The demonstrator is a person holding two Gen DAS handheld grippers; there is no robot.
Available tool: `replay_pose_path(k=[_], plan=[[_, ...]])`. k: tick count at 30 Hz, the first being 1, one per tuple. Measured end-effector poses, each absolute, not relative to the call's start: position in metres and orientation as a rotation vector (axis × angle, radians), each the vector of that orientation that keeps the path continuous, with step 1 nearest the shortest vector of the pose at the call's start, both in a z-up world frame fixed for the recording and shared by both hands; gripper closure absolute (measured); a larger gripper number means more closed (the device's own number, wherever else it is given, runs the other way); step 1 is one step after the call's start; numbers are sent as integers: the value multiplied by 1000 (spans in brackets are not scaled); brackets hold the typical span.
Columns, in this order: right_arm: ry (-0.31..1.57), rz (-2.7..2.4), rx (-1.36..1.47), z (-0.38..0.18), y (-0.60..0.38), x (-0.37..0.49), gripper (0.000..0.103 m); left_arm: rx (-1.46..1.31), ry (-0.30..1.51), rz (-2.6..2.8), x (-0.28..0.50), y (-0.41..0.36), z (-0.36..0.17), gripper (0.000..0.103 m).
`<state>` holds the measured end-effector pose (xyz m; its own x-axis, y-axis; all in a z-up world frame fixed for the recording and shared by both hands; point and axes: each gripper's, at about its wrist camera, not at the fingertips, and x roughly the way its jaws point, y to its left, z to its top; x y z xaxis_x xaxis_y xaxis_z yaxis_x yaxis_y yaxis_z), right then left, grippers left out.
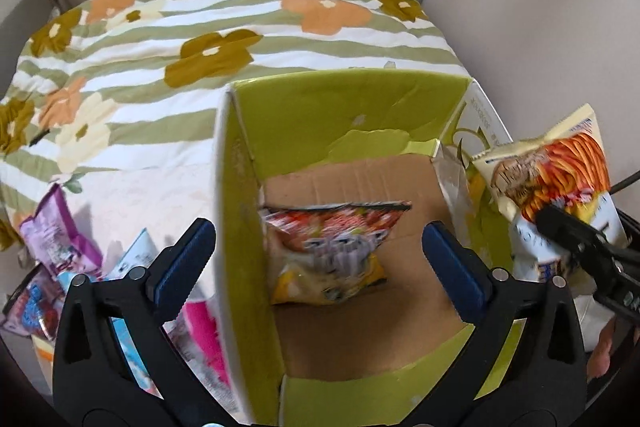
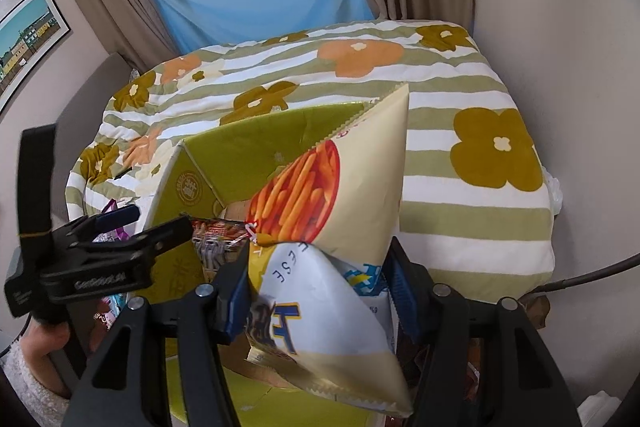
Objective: Organize snacks
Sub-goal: 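Carry both bags over the cardboard box and open both grippers to drop them, then move both tools back over the remaining snack pile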
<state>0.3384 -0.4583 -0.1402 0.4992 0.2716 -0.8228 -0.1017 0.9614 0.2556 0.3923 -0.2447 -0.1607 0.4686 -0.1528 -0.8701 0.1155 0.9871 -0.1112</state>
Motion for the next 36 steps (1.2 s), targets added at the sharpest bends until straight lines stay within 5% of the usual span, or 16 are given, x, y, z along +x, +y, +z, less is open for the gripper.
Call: replay_pose_path(k=[15, 19, 36], plan=[[1033, 286, 90, -153, -418, 386, 42, -37, 1033, -141, 365, -214, -145, 1], [1021, 300, 70, -161, -413, 399, 0, -33, 1034, -141, 366, -211, -147, 1], [928, 223, 62, -116, -433, 343, 0, -52, 943, -155, 339, -210, -117, 1]])
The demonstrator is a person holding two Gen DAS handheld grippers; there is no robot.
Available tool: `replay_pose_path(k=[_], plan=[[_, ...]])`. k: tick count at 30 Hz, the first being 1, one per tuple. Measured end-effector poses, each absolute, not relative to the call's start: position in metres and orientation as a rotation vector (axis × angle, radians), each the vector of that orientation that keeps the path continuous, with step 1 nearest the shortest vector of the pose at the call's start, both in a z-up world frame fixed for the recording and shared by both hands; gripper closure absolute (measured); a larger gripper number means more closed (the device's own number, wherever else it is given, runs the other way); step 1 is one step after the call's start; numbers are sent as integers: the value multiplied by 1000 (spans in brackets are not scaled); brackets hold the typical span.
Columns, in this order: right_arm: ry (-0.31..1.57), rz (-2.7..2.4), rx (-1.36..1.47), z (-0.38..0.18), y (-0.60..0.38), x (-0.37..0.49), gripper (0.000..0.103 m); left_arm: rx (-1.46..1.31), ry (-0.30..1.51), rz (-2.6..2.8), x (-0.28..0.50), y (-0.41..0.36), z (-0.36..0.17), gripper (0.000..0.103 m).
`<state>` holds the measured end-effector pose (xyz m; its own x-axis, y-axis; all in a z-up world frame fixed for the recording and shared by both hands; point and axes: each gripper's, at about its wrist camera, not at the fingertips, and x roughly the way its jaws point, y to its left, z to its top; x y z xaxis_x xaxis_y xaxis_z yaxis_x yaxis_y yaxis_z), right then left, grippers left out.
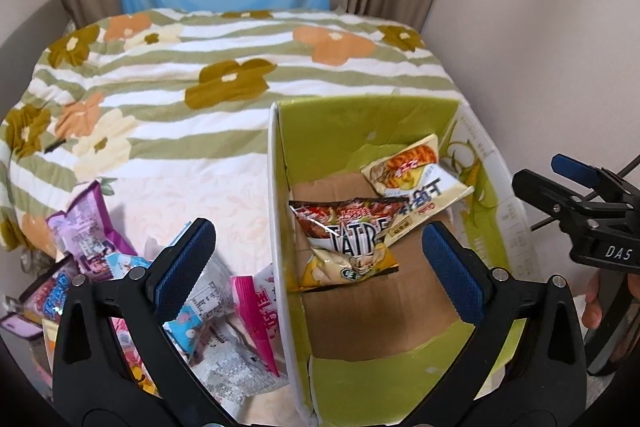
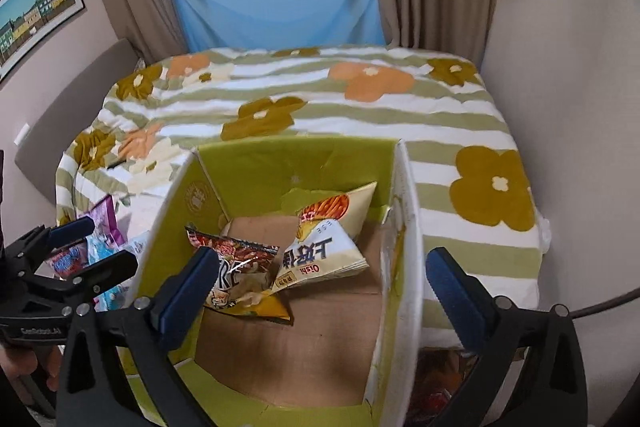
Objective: Organize snacks
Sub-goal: 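Move both tools back over the remaining snack pile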
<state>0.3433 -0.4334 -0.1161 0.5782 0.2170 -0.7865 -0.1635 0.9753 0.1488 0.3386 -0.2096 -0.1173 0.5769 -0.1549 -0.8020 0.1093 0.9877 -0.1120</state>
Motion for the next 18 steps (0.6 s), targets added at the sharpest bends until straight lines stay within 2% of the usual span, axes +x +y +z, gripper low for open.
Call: replay_pose_path(k=[9, 18], plan=[[857, 227, 48, -81, -433, 309, 0, -72, 883, -96, 294, -198, -84, 1], [835, 330, 99, -68, -406, 264, 0, -101, 844, -32, 225, -149, -66, 1]])
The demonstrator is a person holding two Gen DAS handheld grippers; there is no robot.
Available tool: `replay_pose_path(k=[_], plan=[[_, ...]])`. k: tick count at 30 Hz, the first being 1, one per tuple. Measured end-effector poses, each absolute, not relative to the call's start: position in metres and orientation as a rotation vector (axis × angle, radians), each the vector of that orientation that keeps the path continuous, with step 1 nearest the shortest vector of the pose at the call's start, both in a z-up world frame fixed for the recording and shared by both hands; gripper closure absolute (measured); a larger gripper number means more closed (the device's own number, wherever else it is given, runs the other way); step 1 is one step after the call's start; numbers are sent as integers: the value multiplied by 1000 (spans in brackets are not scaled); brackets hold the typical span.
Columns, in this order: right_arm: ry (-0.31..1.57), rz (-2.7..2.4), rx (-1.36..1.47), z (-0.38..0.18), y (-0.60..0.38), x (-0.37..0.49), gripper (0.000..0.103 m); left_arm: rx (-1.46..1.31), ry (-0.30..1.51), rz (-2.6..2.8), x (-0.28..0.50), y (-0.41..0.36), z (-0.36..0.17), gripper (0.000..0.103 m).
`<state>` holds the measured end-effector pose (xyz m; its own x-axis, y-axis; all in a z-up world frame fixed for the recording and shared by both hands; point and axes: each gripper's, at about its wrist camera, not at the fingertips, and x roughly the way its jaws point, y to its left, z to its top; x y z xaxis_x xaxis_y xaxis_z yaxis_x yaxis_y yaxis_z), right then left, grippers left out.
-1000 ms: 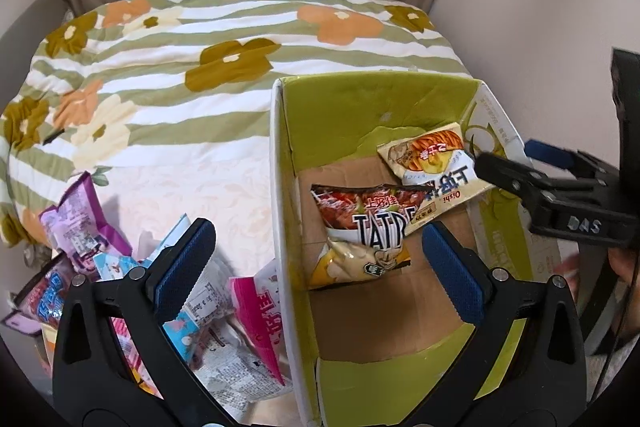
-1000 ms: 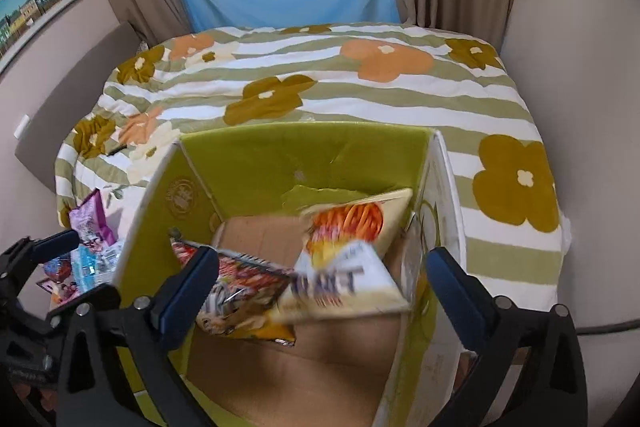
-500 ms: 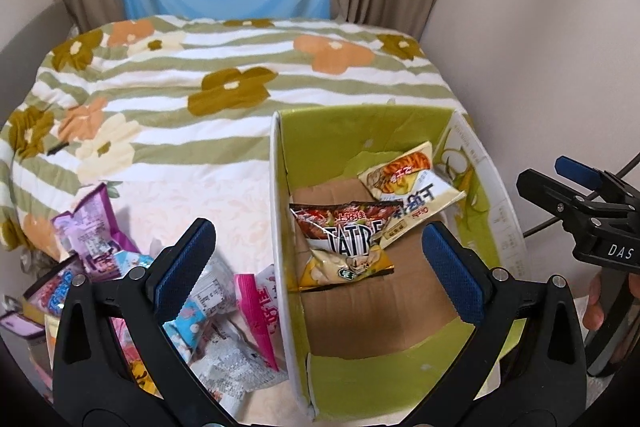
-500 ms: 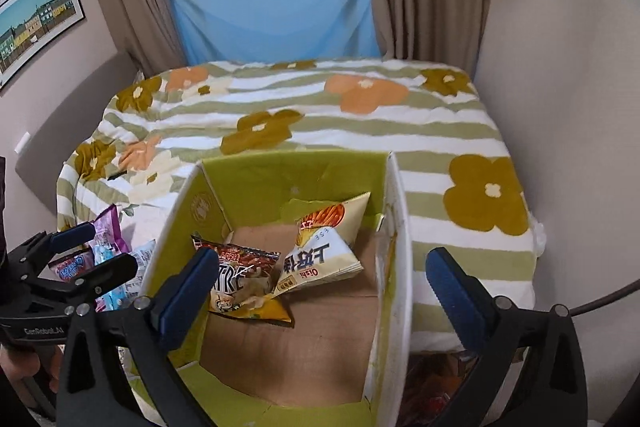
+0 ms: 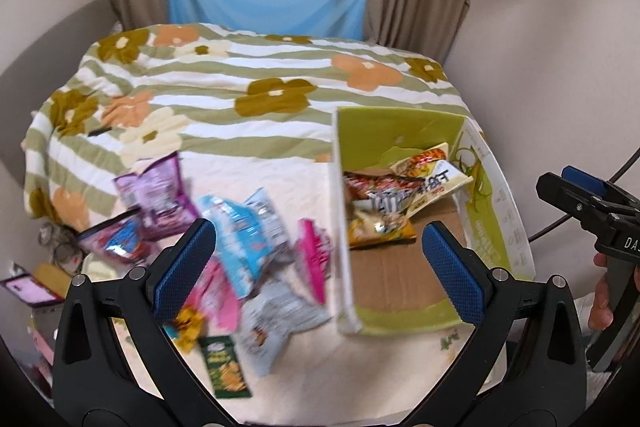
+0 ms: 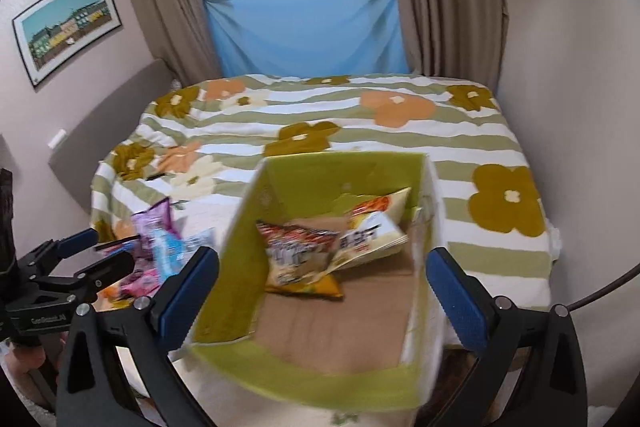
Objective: Organize snacks
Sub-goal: 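Move both tools back over the remaining snack pile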
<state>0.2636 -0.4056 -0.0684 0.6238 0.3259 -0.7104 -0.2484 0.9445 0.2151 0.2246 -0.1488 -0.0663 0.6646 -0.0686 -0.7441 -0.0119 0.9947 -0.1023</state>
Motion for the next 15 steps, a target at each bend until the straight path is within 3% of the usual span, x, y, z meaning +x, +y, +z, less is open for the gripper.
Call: replay_pose_path(k=[15], plan=[[825, 314, 145, -70, -280, 176, 0, -200, 850, -27, 134, 26, -75, 1]])
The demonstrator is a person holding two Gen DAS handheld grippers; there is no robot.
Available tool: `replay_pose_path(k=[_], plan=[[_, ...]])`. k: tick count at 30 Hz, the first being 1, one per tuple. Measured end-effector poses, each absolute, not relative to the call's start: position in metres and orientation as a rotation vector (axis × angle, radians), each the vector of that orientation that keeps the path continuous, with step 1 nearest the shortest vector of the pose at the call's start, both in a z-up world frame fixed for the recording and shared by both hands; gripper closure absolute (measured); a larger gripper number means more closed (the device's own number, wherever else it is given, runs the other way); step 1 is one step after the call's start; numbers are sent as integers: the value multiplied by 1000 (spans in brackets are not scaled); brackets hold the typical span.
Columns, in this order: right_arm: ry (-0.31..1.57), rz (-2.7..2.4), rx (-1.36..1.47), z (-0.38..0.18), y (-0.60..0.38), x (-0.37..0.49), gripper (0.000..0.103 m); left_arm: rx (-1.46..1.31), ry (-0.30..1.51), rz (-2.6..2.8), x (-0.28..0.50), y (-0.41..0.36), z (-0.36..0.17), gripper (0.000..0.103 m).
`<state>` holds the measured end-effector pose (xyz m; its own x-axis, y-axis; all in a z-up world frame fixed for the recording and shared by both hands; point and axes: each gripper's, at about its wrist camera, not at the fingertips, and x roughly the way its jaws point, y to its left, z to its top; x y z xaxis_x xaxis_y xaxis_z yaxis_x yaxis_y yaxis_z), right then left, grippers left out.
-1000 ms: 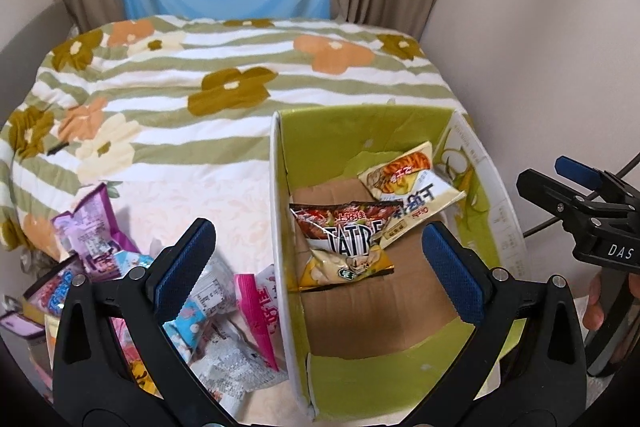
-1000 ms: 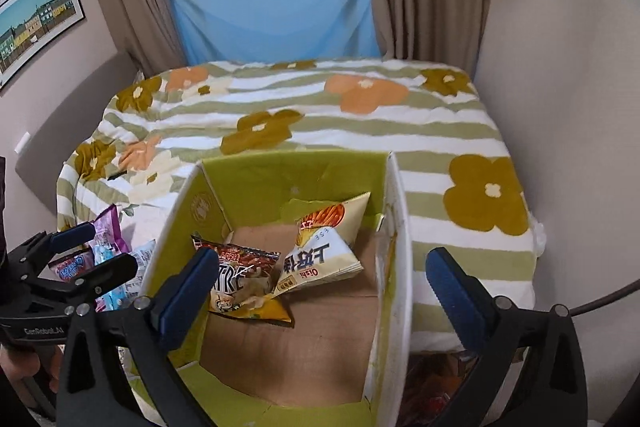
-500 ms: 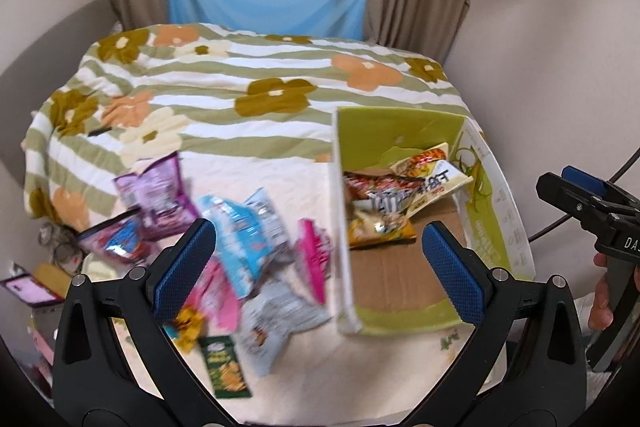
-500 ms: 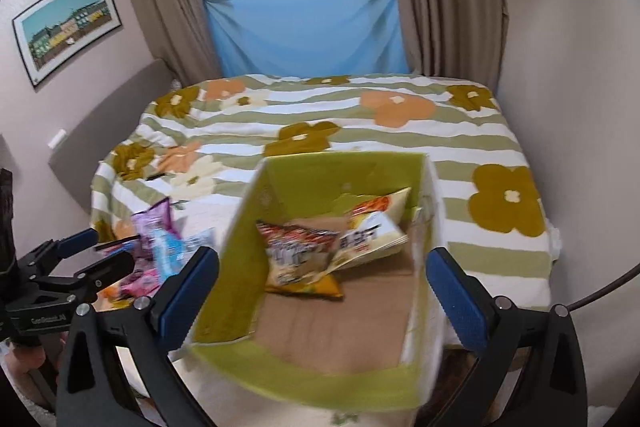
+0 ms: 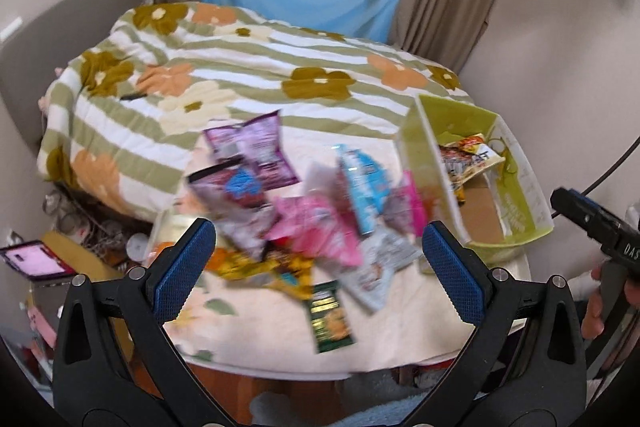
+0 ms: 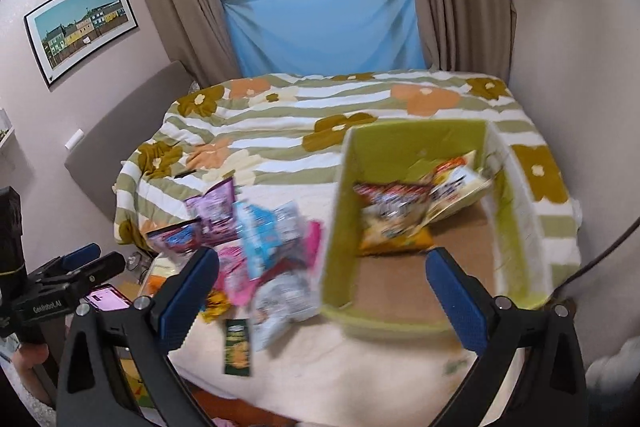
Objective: Organize snacks
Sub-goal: 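Move both tools back over the remaining snack pile, then grasp the purple-blue chocolate bag with the left gripper while the right grasps the light-blue bag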
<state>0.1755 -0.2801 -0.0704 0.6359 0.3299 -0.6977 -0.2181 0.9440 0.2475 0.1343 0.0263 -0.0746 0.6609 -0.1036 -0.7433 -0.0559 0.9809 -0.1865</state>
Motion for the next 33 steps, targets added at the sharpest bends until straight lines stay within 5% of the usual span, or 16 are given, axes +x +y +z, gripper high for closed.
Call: replay_pose_path(k=[12, 33], plan=[[847, 268, 166, -94, -178, 162, 0, -272, 917, -124, 156, 122, -111, 1], [908, 245, -52, -181, -120, 254, 0, -380, 1122, -112, 269, 115, -233, 7]])
